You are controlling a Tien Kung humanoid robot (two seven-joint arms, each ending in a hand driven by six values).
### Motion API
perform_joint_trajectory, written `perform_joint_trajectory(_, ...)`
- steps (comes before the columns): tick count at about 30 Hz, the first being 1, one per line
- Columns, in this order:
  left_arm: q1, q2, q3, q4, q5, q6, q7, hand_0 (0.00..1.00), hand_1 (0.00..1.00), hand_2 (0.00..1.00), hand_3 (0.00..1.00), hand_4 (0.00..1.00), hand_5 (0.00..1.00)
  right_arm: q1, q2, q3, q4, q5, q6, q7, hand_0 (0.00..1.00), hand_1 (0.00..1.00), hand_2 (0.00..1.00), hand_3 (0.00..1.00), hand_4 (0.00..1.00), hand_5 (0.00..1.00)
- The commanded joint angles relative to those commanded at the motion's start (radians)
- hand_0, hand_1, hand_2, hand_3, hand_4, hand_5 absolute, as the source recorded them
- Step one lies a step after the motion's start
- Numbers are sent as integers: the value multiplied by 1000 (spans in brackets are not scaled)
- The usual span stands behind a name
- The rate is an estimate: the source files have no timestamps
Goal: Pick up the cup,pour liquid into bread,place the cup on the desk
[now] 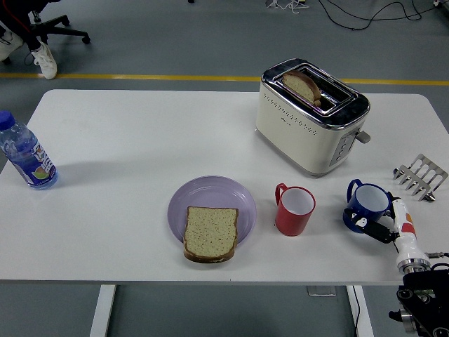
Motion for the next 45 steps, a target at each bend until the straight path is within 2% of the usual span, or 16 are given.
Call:
perform_joint_trajectory(6, 0, 0, -1, 0, 1, 0, 0, 627, 590, 614, 555, 357, 977, -1, -1, 5, 0, -4, 10, -11, 689, 586, 673, 690, 885, 119)
perform_joint_trajectory(7, 0, 0, -1, 0, 1, 0, 0, 627, 589, 614, 555, 357, 978, -2, -1, 6, 1, -3, 11, -11, 800, 672, 790, 778, 920, 179)
perform_joint_trajectory(12, 1, 0, -2, 0, 4, 0, 1, 627, 589, 614, 555, 357, 978, -5, -3, 10, 6, 2, 18, -12, 800, 672, 790, 778, 920, 179)
perform_joint_trajectory(13, 1, 0, -3, 0, 5, 0, 1, 625, 589, 614, 556, 358, 975, -5, -3, 11, 7, 2, 18, -11, 822, 713, 830, 840, 941, 201)
perform_joint_trajectory(18, 2, 0, -5, 0, 8, 0, 2, 625, 589, 614, 556, 358, 975, -10, -2, 21, 13, 4, 25, -10, 822, 713, 830, 840, 941, 201)
perform_joint_trajectory(19, 2, 0, -5, 0, 8, 0, 2, 625, 590, 613, 555, 360, 979, -11, -2, 22, 14, 4, 26, -11, 874, 767, 897, 940, 960, 219)
perform_joint_trajectory(24, 3, 0, -7, 0, 12, 0, 3, 625, 590, 613, 555, 360, 979, -20, -2, 40, 32, -14, 52, -47, 874, 767, 897, 940, 960, 219)
perform_joint_trajectory(25, 4, 0, -7, 0, 12, 0, 3, 625, 589, 613, 556, 364, 984, -22, -2, 44, 37, -16, 54, -51, 920, 835, 966, 998, 982, 236)
perform_joint_trajectory(45, 7, 0, -3, 0, 8, -1, 1, 623, 588, 612, 557, 369, 992, -73, -9, 123, 171, -87, 80, -121, 953, 871, 998, 998, 998, 203)
